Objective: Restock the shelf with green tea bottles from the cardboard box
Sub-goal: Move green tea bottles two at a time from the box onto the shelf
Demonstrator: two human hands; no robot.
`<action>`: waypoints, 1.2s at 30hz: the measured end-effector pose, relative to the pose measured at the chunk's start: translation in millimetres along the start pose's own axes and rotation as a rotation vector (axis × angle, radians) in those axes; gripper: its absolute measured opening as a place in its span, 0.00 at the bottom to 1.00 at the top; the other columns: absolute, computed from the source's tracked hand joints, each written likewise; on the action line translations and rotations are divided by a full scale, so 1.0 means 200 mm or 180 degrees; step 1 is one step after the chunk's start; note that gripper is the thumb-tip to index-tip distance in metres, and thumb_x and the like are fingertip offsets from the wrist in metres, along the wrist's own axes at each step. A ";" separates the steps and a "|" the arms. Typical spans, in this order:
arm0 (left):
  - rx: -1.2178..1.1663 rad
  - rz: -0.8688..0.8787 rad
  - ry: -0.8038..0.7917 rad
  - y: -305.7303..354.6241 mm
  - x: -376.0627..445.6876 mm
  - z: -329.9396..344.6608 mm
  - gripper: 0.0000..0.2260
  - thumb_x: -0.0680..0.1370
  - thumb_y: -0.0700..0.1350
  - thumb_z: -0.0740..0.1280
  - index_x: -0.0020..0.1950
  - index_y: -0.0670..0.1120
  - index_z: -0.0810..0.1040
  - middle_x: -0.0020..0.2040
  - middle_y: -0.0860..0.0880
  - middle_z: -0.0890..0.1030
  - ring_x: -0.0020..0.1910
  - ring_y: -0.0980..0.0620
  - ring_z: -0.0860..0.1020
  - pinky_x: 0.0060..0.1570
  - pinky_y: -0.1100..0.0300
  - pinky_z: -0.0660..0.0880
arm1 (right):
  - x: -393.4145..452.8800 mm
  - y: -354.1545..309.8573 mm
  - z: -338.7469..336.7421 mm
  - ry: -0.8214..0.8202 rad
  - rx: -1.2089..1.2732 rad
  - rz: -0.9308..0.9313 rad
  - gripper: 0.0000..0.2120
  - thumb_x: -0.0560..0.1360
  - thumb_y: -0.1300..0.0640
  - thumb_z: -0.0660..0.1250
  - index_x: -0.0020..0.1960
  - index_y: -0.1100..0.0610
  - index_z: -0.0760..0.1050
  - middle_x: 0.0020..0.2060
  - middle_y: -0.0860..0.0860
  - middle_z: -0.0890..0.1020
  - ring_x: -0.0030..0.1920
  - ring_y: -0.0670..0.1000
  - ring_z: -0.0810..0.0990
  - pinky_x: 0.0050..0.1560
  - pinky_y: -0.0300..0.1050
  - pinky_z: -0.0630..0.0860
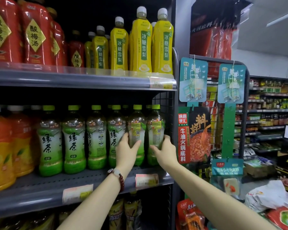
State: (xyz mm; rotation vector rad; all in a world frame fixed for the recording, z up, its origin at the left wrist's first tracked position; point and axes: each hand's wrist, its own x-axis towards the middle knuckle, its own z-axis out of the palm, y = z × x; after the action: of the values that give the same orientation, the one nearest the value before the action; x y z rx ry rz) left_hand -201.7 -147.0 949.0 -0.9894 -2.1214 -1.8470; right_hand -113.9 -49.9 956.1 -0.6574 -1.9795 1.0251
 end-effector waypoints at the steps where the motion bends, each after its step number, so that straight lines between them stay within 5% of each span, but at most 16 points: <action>1: 0.0093 0.0000 0.0008 0.00 0.00 0.01 0.27 0.76 0.46 0.67 0.73 0.43 0.63 0.68 0.47 0.72 0.69 0.48 0.69 0.65 0.56 0.68 | -0.02 0.02 0.01 0.0054 0.0010 -0.0014 0.29 0.75 0.59 0.69 0.71 0.61 0.60 0.58 0.56 0.80 0.55 0.52 0.80 0.51 0.39 0.75; 8: 0.0594 -0.0201 0.0145 0.00 -0.05 0.06 0.32 0.77 0.43 0.67 0.76 0.47 0.54 0.63 0.42 0.76 0.49 0.52 0.76 0.55 0.57 0.75 | -0.02 0.01 0.03 0.0210 -0.0037 -0.0028 0.19 0.76 0.60 0.67 0.65 0.58 0.68 0.56 0.54 0.80 0.52 0.51 0.79 0.52 0.39 0.72; 12: 0.0475 -0.0458 0.0143 -0.02 -0.03 0.07 0.31 0.76 0.43 0.67 0.75 0.46 0.57 0.67 0.40 0.72 0.62 0.44 0.75 0.61 0.54 0.72 | 0.00 0.01 0.05 0.0194 0.0119 0.0042 0.20 0.76 0.61 0.66 0.67 0.58 0.67 0.57 0.54 0.80 0.54 0.51 0.78 0.54 0.40 0.71; 21: 0.0554 -0.0472 -0.0063 -0.05 0.04 0.04 0.32 0.75 0.46 0.69 0.75 0.45 0.59 0.69 0.42 0.71 0.68 0.44 0.71 0.65 0.53 0.69 | 0.07 0.03 0.07 -0.0053 0.0134 0.0265 0.28 0.78 0.56 0.64 0.74 0.56 0.59 0.68 0.55 0.72 0.70 0.56 0.69 0.67 0.50 0.67; 36: 0.0658 -0.0486 0.0186 0.00 -0.01 0.06 0.24 0.76 0.42 0.68 0.70 0.41 0.65 0.62 0.40 0.75 0.60 0.44 0.76 0.54 0.60 0.72 | 0.08 0.06 0.08 0.0053 -0.0262 0.0053 0.25 0.79 0.61 0.62 0.73 0.59 0.59 0.61 0.57 0.78 0.60 0.57 0.78 0.61 0.49 0.74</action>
State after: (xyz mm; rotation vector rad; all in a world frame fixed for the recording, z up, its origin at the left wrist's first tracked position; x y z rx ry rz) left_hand -195.8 -136.3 944.5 -0.7378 -2.3520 -1.6524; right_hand -134.9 -39.6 946.9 -0.7259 -2.0133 0.9490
